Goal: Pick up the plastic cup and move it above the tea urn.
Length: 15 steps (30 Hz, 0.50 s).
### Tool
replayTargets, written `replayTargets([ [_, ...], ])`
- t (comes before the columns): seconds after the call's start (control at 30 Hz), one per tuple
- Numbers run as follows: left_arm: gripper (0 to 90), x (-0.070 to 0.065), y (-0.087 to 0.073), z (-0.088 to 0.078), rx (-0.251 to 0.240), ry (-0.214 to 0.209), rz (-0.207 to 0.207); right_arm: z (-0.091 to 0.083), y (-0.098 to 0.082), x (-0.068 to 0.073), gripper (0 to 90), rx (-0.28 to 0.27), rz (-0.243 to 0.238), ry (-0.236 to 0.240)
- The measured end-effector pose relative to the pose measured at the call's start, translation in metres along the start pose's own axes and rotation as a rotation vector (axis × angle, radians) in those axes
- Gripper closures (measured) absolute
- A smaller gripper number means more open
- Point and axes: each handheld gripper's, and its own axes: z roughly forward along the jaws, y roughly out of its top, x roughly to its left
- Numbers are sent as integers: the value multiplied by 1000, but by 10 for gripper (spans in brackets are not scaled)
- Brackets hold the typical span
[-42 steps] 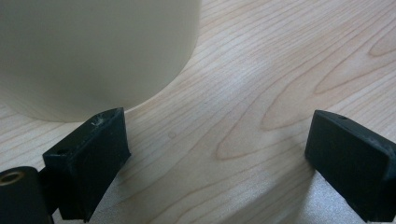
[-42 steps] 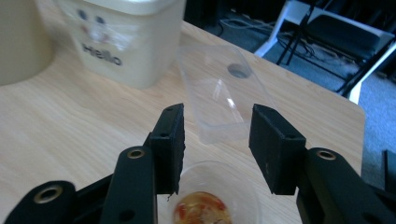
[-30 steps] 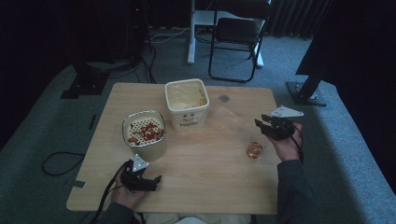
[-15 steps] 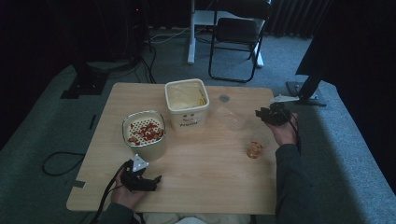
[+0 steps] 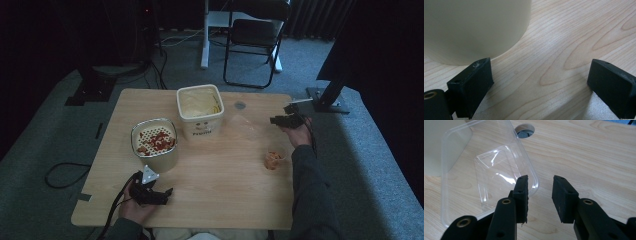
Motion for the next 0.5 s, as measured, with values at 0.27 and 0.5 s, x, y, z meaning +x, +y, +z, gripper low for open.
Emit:
replayTargets([
  [0.27,64,0,0,0,0,0,0,10,2,-2,641,37,51,44],
  [0.5,64,0,0,0,0,0,0,20,7,0,692,95,63,45],
])
